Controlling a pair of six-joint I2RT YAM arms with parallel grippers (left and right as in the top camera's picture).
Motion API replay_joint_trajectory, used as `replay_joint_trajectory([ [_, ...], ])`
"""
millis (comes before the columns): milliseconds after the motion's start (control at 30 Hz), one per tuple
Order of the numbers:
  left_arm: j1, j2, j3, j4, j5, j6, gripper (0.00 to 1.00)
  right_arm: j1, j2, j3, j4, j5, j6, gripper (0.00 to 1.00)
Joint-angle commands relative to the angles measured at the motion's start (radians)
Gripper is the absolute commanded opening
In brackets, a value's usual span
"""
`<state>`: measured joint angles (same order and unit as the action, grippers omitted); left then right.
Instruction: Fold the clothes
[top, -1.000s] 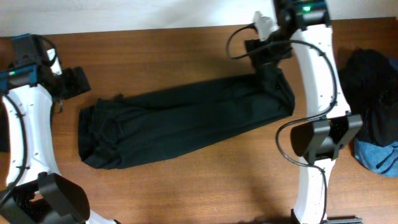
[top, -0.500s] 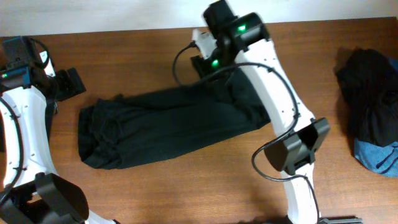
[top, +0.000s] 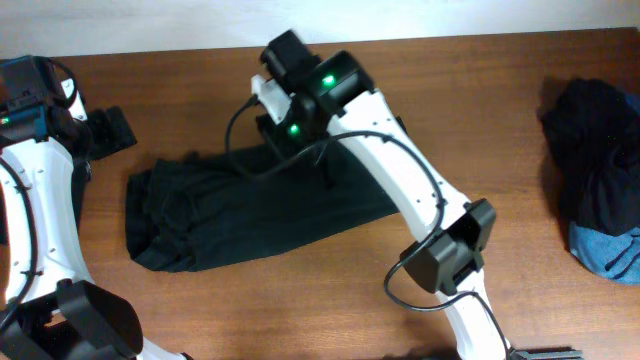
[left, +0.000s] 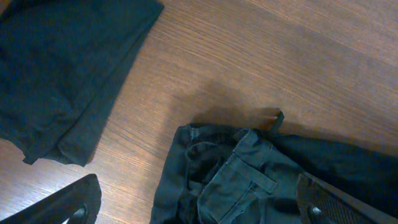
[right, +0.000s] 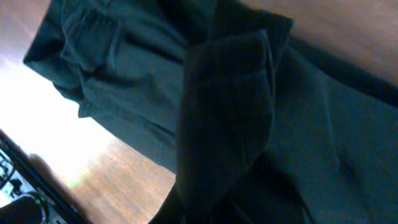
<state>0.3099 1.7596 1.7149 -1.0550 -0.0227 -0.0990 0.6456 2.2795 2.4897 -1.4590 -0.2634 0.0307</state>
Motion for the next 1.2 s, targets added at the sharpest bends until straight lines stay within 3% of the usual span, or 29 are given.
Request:
replay_joint_trajectory([
  [0,0.004,-0.034,0.025,-0.002,0.011,-0.013,0.99,0.04,0.037,-0.061,0.024,-0.013,0.012,0.04],
  [367,0.003,-0.034,0.025,-0.002,0.012,-0.013,0.99,0.109,0.039,-0.387,0.29,-0.016,0.012,0.04],
  [567,0.003,-0.034,0.025,-0.003,0.012,-0.013,0.99,0.137,0.039,-0.445,0.368,-0.021,0.011,0.04],
  [600,0.003,-0.034,0.025,-0.005,0.012,-0.013,0.99,0.14,0.039,-0.445,0.367,-0.021,0.011,0.11],
  [667,0.003,-0.034,0.025,-0.006,0.012,-0.013,1.0,0.142,0.039,-0.445,0.36,-0.021,0.011,0.6],
  [733,0.003,-0.034,0.025,-0.005,0.012,-0.013,0.99,0.143,0.036,-0.443,0.358,-0.021,0.011,0.9],
  [767,0.003,-0.034,0.025,-0.005,0.012,-0.013,0.99,0.141,0.03,-0.439,0.356,-0.021,0.011,0.99],
  [1167,0.003,-0.034,0.025,-0.013,0.062,-0.013,0.99,0.069,-0.121,-0.253,0.255,-0.013,-0.008,0.99],
])
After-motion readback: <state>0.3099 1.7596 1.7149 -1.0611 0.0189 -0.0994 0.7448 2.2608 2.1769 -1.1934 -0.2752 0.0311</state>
